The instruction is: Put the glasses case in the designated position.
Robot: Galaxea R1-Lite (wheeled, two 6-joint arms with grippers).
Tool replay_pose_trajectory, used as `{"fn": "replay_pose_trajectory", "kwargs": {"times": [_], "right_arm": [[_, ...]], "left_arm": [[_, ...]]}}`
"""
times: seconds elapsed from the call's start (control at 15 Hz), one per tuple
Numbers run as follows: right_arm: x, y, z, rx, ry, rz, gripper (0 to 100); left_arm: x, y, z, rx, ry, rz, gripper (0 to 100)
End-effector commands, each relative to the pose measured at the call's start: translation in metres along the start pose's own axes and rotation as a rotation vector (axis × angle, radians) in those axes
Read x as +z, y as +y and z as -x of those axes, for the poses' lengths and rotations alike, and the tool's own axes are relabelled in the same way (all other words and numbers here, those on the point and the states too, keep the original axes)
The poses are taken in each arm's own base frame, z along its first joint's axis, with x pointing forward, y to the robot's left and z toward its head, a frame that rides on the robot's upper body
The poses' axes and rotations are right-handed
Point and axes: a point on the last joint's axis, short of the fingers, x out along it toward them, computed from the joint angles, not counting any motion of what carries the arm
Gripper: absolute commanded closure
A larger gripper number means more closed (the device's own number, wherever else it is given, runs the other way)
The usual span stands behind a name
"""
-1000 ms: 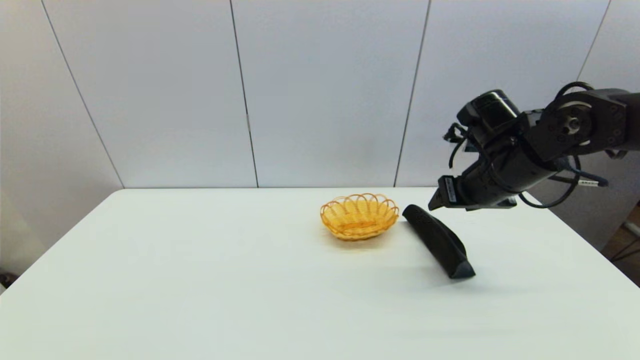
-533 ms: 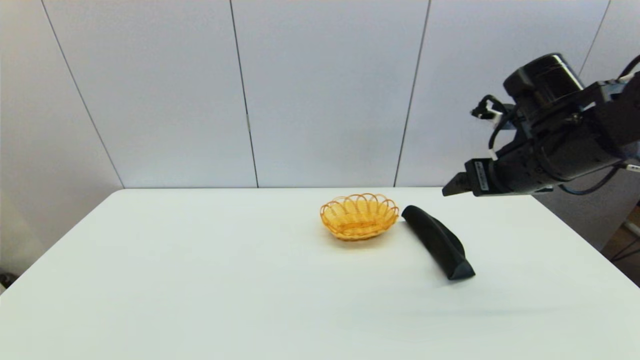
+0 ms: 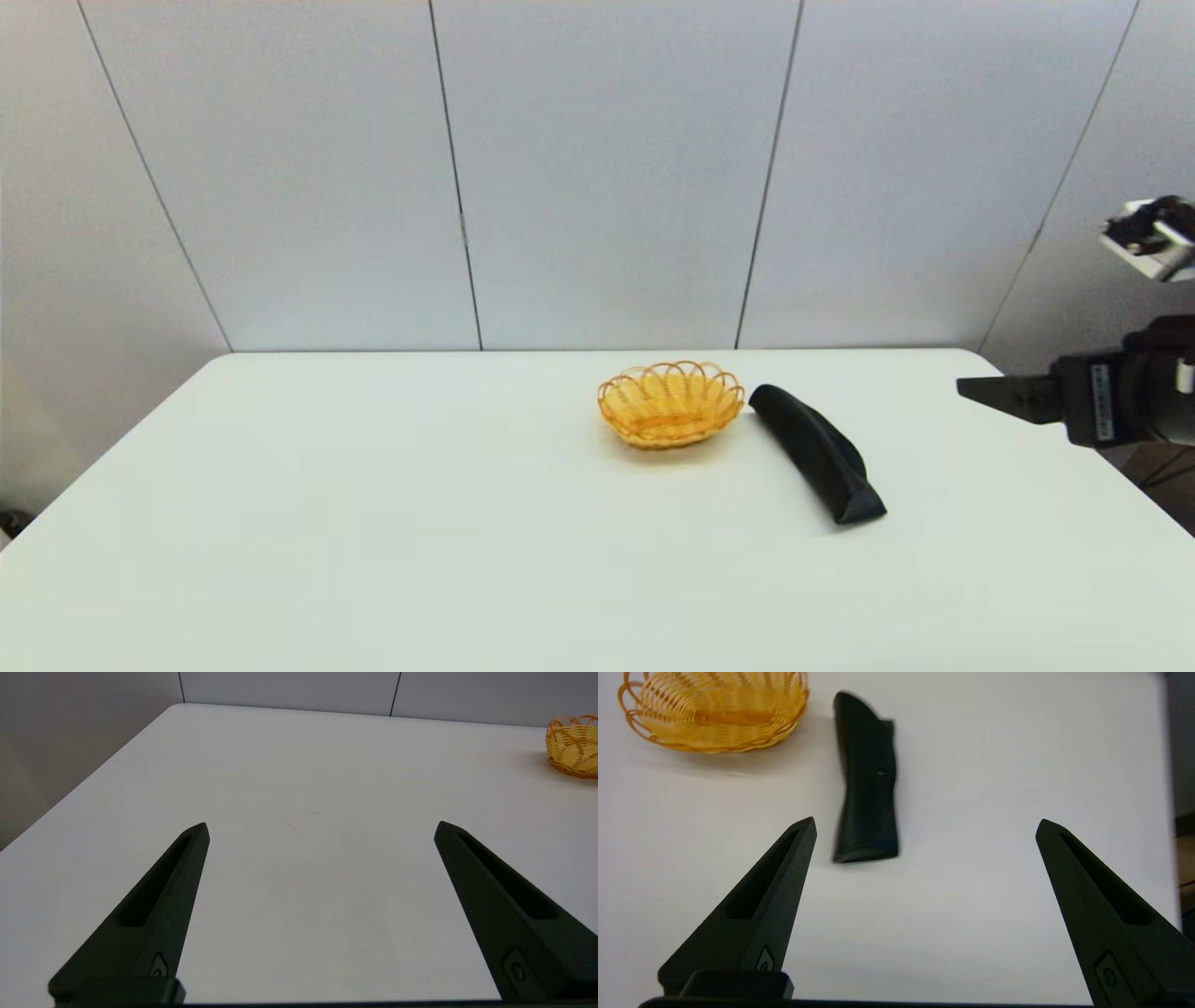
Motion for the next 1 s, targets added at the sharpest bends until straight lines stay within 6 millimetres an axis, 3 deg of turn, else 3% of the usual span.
{"fn": "replay_pose_trajectory", "kwargs": {"times": [0.07, 0.6, 1.0], "right_arm": [[-0.052, -0.015, 0.066, -0.111, -0.426, 0.001, 0], [-0.117, -0.013, 0.128, -0.255, -0.813, 0.079, 0], [-0.142, -0.005, 0.153, -0.202, -1.118, 0.142, 0]], "left_arm": [[0.0, 0.0, 0.0, -0.001, 0.001, 0.001, 0], [0.0, 0.0, 0.0, 0.002, 0.001, 0.001, 0], [0.0, 0.0, 0.0, 0.002, 0.001, 0.001, 0]]}}
